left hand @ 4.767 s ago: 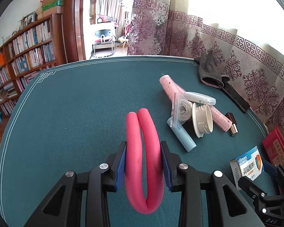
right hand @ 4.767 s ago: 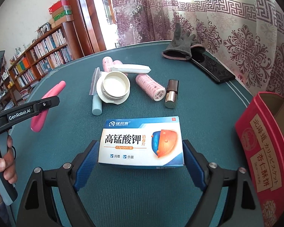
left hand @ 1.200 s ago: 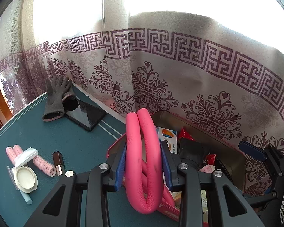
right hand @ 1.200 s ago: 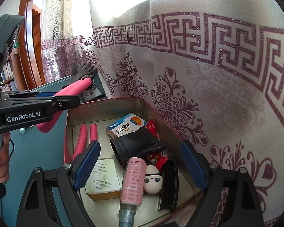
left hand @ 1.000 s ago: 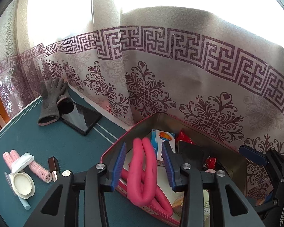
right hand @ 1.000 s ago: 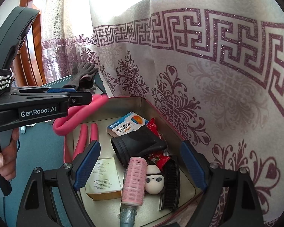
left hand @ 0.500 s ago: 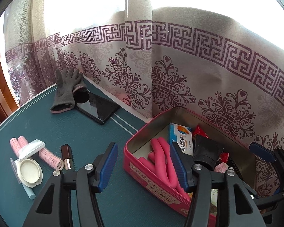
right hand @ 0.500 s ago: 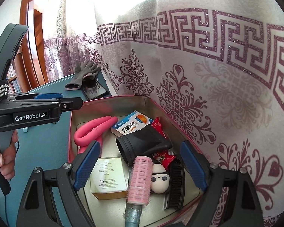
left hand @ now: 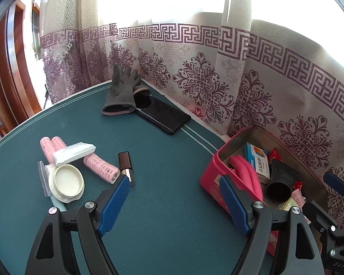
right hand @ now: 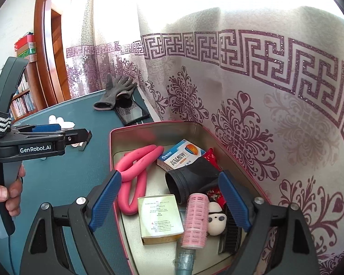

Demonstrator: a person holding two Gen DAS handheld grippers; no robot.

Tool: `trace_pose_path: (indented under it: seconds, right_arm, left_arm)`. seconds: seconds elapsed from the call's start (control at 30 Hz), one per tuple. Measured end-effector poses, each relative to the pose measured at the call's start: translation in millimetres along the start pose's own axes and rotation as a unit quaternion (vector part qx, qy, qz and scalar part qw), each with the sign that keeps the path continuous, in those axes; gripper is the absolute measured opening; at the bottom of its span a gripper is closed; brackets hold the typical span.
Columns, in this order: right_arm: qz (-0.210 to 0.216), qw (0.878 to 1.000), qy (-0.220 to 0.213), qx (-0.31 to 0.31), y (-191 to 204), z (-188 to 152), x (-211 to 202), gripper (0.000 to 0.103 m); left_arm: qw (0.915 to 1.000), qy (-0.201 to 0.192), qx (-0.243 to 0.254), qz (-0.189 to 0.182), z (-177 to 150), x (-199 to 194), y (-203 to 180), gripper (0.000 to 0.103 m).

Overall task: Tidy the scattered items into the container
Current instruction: 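Move both open tools back from the tin to the item pile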

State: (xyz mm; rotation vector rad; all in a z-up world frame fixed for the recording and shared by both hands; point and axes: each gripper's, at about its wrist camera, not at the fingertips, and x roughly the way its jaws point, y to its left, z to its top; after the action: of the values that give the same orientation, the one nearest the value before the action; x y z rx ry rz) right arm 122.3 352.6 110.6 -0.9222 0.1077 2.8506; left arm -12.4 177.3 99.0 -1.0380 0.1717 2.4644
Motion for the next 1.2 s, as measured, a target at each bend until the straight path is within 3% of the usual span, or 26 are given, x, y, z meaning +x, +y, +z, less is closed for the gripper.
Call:
trace_pose_path:
  seconds: [0.27, 0.47, 0.87, 1.2]
  right_arm:
    - [0.030, 0.999, -0.001, -0.019, 27.6, 4.0, 1.3, 0.089]
    - [0.052, 0.998, 0.002, -0.038, 53.5, 5.6, 5.7, 0.089]
    - [0.090, 0.994, 0.022, -0.064, 96.2, 4.0, 20.3, 0.090]
    - [0.123, 0.988, 0.049, -0.076, 121.7, -2.7, 36.3, 0.091]
  left_arm:
    - [0.9974, 0.002, -0.054, 0.049, -18.0, -10.3, 60.0, 0.082]
    - [0.9934, 0.008, -0.068, 0.092, -33.6, -15.8, 95.6, 0.082]
    - [0.9851, 0.017, -0.127, 0.115, -53.0, -21.5, 156.5, 0.082]
    - [0.9816, 0.031, -0.147, 0.118, -62.5, -11.7, 175.2, 0.082]
